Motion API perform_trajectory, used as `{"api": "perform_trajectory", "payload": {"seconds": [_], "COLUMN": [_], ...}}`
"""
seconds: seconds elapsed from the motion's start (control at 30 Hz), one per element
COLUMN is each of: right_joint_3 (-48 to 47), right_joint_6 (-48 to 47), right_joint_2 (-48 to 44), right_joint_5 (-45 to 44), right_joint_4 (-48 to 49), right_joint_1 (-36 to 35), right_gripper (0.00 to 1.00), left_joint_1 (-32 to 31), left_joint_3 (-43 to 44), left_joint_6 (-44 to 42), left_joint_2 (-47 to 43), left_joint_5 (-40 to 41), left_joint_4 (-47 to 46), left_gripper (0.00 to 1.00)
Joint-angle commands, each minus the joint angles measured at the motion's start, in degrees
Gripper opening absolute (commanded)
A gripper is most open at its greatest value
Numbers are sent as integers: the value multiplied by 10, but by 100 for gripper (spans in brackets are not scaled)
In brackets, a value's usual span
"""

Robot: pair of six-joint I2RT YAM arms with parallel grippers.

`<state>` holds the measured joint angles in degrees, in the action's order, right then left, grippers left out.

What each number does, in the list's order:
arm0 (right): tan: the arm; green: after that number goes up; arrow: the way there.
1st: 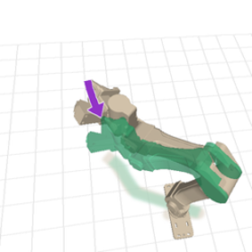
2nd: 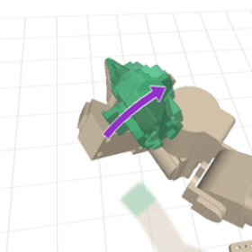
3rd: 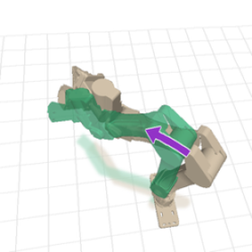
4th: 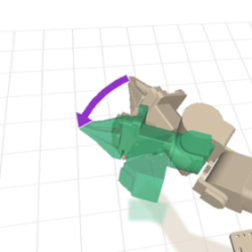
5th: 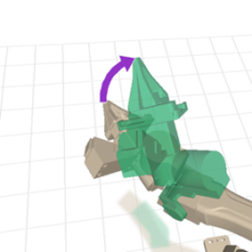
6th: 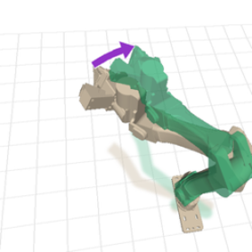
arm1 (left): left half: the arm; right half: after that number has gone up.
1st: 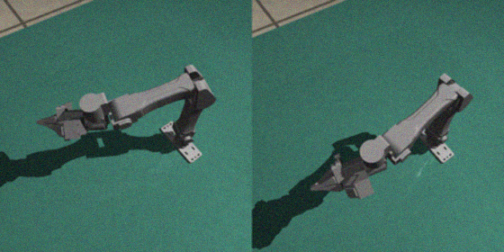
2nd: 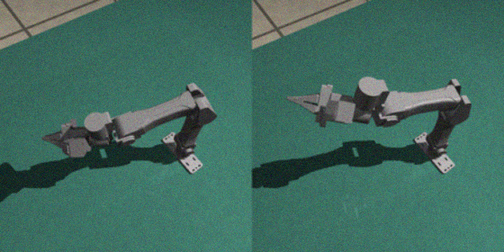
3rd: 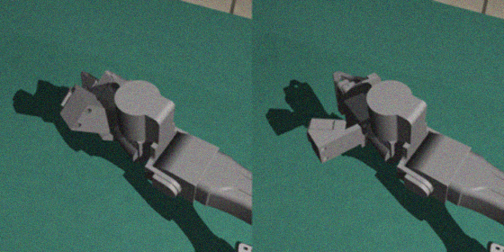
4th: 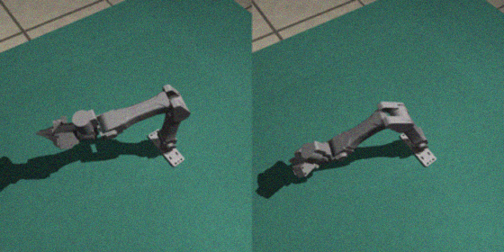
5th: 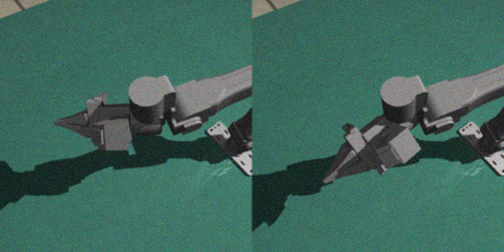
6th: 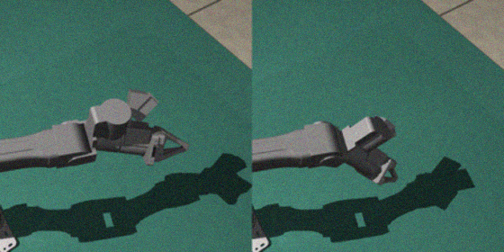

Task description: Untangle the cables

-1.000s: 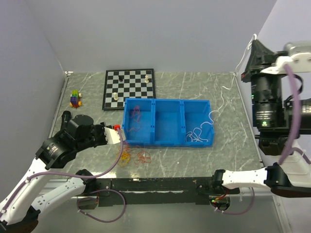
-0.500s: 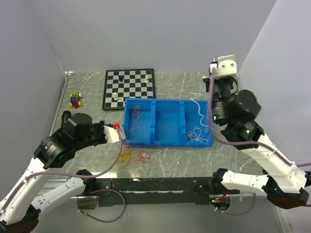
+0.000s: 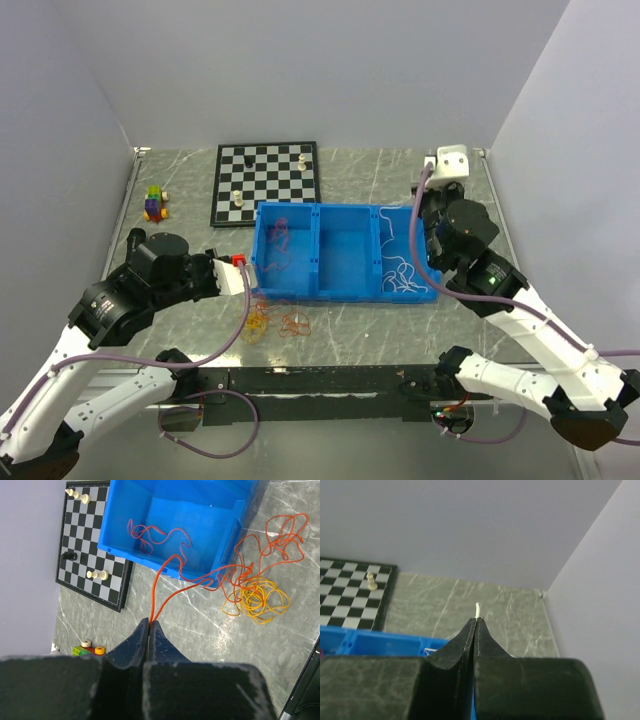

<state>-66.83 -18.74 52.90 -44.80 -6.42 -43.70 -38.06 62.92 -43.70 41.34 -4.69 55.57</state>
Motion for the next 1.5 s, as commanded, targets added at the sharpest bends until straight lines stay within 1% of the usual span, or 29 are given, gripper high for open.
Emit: {"api": "perform_trajectory", "payload": {"seconds": [0.0, 0.13, 0.23, 0.3, 0.4, 0.43, 0.5, 0.57, 0.63, 0.67, 0.73, 0.8, 0.87, 0.97, 1.07, 1.2, 1.27, 1.33, 1.47], "right_joint_3": [45, 106, 167, 180, 189, 194, 199, 200, 198, 195, 187, 181, 178, 179, 190, 194, 203, 216, 238], "right_joint_6": [116, 238, 301, 339, 372, 375, 381, 386, 390, 395, 401, 403, 405, 408, 409, 418, 436, 455, 490], "right_joint_2": [-39, -54, -61, -52, -33, -27, -19, -10, 4, 14, 26, 21, 5, -40, -87, -106, -113, -124, -148], "right_joint_5": [-2, 11, 38, 53, 71, 79, 98, 118, 139, 153, 169, 182, 191, 221, 237, 177, 155, 135, 107], "right_joint_4": [-66, -152, -161, -173, -177, -171, -157, -149, -146, -149, -162, -170, -174, -173, -163, -182, -192, -198, -207], "right_joint_1": [5, 5, 5, 7, 15, 20, 39, 62, 88, 101, 117, 118, 119, 112, 83, -6, -57, -91, -137], "right_gripper": [0, 0, 0, 0, 0, 0, 0, 0, 0, 7, 37, 59, 70, 76, 78, 80, 80, 80, 78], "left_joint_1": [3, 2, 3, 2, 3, 3, 2, 1, 1, 2, 2, 2, 1, 2, 0, 0, 0, 1, 1], "left_joint_3": [4, 0, -9, -15, -21, -23, -26, -30, -30, -28, -27, -29, -36, -74, -137, -209, -239, -252, -256], "left_joint_6": [7, 13, 13, 13, 11, 9, 9, 10, 12, 13, 14, 14, 13, -2, -26, -44, -49, -51, -39], "left_joint_2": [-4, 1, 5, 8, 14, 18, 25, 32, 40, 44, 52, 59, 62, 64, 69, 91, 115, 134, 165], "left_joint_5": [-16, -24, -30, -30, -30, -30, -30, -31, -32, -33, -35, -37, -43, -46, -31, -20, -4, 5, 24], "left_joint_4": [-11, -8, -6, -6, -4, -2, 1, 5, 11, 14, 17, 18, 19, 14, 2, -20, -48, -71, -135], "left_gripper": [1, 2, 5, 6, 10, 15, 18, 25, 31, 33, 37, 39, 41, 45, 46, 48, 49, 48, 47]}}
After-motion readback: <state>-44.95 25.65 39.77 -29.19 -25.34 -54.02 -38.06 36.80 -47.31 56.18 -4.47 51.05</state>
